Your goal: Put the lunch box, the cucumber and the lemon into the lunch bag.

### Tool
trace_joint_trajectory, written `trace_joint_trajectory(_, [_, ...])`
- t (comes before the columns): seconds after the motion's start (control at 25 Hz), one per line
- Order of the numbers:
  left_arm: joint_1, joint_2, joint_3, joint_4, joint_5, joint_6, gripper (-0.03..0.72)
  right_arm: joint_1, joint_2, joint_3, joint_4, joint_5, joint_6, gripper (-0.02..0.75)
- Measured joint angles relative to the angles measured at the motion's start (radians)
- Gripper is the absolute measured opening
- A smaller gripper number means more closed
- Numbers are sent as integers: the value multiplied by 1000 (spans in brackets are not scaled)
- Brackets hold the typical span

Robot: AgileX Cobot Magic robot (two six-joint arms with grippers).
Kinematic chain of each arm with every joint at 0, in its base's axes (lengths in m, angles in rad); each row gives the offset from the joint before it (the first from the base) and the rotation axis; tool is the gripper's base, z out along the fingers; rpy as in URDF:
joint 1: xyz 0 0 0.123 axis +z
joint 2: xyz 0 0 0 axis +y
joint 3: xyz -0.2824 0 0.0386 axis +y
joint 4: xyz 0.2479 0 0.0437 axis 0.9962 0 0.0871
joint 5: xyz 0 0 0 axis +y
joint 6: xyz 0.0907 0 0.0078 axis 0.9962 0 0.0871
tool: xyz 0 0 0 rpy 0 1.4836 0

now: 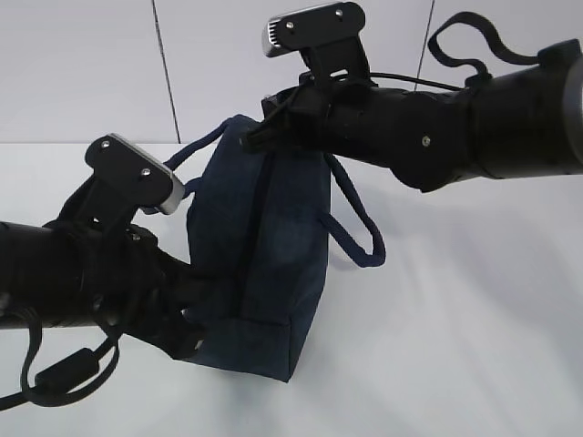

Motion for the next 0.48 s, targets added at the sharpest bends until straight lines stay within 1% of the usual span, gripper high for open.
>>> trace_joint_trajectory(0.32, [0,0,2,-2,0,0,7,-39,60,-107,-1,54,-11,-13])
trace_joint_trajectory(0.48, [0,-2,2,-4,-5,0,7,-65,88,-172,-1,110,-11,-13])
